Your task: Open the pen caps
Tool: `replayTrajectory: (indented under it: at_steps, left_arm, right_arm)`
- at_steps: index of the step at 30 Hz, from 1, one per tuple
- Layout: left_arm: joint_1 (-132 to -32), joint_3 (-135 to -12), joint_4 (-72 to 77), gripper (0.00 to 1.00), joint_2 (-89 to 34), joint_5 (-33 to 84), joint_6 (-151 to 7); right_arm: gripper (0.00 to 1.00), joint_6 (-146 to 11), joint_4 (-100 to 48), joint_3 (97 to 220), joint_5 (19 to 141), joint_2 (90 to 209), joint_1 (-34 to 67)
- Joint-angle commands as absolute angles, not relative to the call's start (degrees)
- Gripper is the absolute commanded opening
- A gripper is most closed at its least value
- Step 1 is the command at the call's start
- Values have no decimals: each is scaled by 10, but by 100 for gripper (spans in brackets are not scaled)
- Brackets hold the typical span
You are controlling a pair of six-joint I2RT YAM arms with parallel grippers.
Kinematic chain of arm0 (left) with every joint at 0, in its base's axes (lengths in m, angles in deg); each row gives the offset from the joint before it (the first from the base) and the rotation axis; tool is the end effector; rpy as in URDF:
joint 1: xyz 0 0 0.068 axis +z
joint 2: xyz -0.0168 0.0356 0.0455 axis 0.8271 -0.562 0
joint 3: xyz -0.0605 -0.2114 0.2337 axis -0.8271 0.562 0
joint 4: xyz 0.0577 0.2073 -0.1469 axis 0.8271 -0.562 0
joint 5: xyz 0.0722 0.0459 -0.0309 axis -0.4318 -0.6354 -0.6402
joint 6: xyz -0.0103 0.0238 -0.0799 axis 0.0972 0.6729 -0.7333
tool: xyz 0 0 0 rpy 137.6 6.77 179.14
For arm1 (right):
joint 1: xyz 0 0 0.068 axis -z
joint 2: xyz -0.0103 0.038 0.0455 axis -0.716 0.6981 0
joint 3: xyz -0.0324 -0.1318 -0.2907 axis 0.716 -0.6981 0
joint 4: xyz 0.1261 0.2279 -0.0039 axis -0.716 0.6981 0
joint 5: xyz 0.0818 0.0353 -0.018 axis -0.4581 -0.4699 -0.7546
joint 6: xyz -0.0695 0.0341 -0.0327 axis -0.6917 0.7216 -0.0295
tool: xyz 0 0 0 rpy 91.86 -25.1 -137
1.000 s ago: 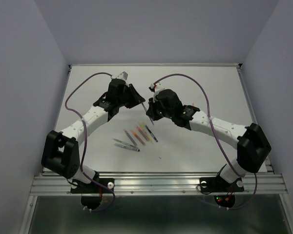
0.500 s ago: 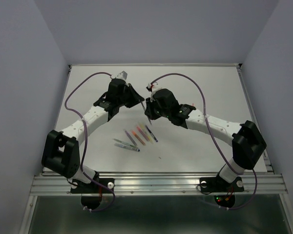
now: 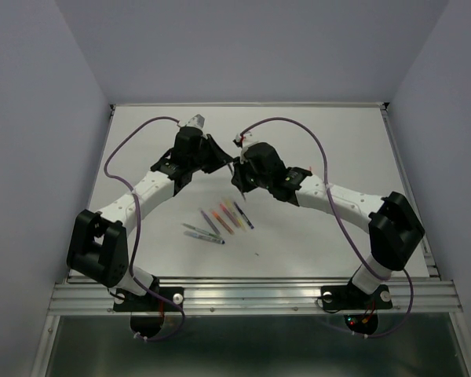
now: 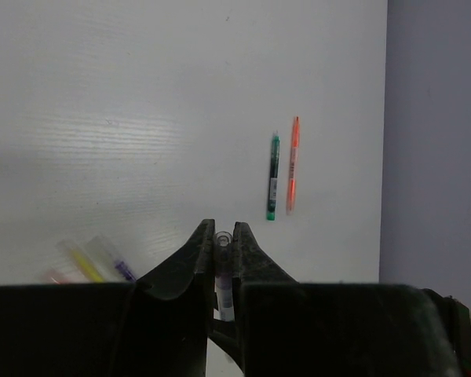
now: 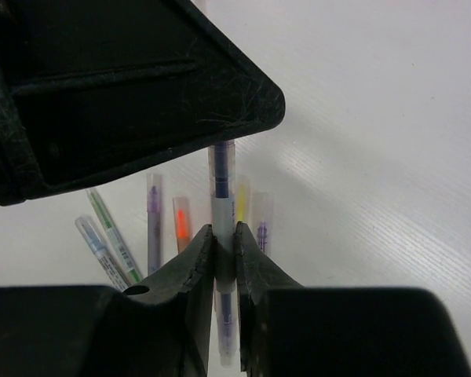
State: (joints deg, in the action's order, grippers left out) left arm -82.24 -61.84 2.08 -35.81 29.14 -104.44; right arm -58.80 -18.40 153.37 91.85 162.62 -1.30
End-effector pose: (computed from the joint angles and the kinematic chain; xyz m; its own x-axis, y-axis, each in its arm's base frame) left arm 0.3250 -0.1784 0.3279 -0.6632 -0.4308 -0.6120 0.2008 0.6853 -0.7000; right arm 0.2886 0.3015 0.3038 -0.5281 -0.1803 -0.8298 -0.5654 0.8037 0.1853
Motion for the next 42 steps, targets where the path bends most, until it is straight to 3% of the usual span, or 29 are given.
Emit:
replayTrajectory:
  at_steps: [1, 7, 11, 16, 23, 28, 31, 42]
  left_arm:
    - [-825, -650, 32, 0, -347, 257, -1032]
    - [-755, -735, 25, 0, -391, 231, -1010]
    - [-692, -792, 19, 0, -421, 210, -983]
    - [-635, -819, 7, 0, -442, 224, -970]
    - [-627, -721, -51, 0, -419, 183, -968]
    - [-627, -647, -90, 0, -410, 135, -973]
    - [-627, -615, -89, 0, -409, 128, -973]
    - [-627, -615, -88, 0, -464, 110, -990]
  right_arm:
    - [1, -607, -213, 1542, 903, 1614, -16]
    - [1, -591, -217, 1448, 849, 1564, -16]
    - [1, -547, -299, 1334, 790, 1515, -16]
    - [1, -529, -323, 1258, 825, 1459, -16]
    - [1, -514, -252, 1313, 998, 1491, 12]
    - [1, -493, -231, 1353, 1010, 1557, 86]
    - [6, -499, -229, 1378, 1055, 1590, 112]
    - [12, -528, -223, 1442, 1092, 1688, 159]
